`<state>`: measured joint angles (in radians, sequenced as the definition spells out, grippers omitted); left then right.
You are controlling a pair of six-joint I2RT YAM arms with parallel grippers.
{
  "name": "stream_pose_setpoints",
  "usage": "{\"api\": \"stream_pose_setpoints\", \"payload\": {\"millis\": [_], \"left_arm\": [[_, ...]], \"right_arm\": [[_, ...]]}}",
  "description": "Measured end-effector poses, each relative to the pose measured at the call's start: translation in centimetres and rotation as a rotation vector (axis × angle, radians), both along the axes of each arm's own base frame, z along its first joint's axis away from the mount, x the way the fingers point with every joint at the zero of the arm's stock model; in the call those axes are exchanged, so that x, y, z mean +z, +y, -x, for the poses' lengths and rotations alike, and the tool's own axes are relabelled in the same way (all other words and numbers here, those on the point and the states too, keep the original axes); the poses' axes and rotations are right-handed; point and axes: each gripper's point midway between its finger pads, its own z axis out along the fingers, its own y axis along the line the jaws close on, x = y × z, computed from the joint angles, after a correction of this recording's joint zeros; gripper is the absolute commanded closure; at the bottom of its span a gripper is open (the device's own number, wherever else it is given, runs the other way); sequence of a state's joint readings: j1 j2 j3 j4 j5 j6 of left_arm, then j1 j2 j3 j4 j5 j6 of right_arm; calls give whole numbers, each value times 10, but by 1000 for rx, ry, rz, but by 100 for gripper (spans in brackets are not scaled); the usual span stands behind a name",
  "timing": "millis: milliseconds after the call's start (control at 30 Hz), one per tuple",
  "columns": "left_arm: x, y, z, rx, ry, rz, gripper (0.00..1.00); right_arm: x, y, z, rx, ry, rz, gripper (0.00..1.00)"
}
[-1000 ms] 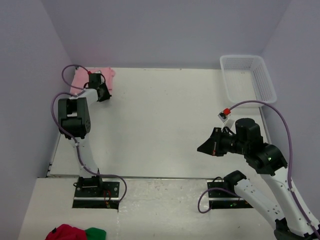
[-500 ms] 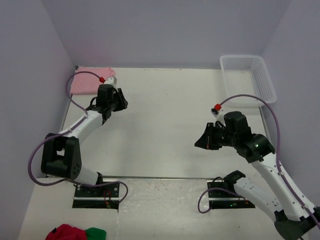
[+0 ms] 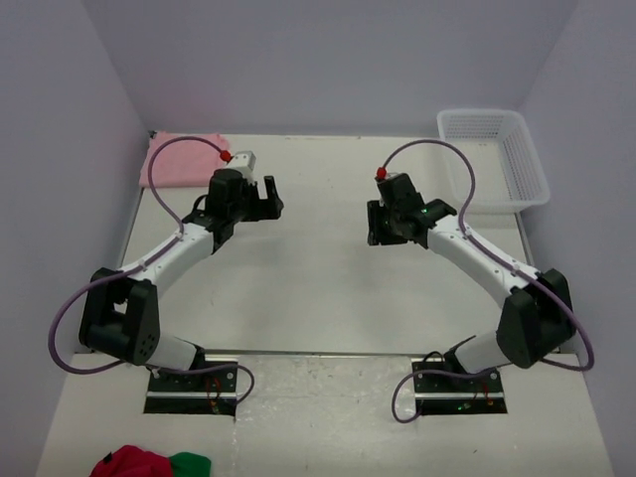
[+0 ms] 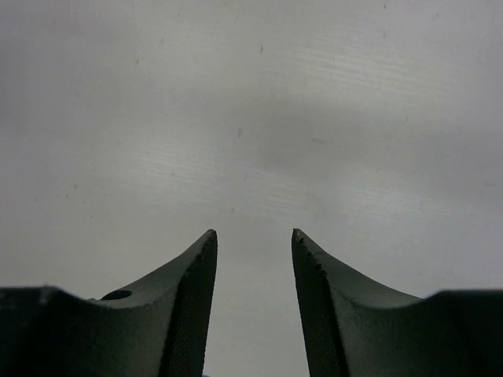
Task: Fold and stack the t-shirts
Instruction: Put the neatly folded tshirt into the corner of the board with the left arm
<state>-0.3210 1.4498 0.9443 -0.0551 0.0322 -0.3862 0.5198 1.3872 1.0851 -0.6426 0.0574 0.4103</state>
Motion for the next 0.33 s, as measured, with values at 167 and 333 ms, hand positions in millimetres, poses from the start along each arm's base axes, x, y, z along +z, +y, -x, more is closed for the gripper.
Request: {"api": "stream_pose_setpoints", "payload": {"millis": [167,333], "left_arm": [[-7,0,2,-2,-4,-4,0],[-17,-1,9,-10,11,-17,0]], "right_arm": [[-8,26,-62,6,-45,35,53],[-14,40,-87,24,-79,30,53]]}}
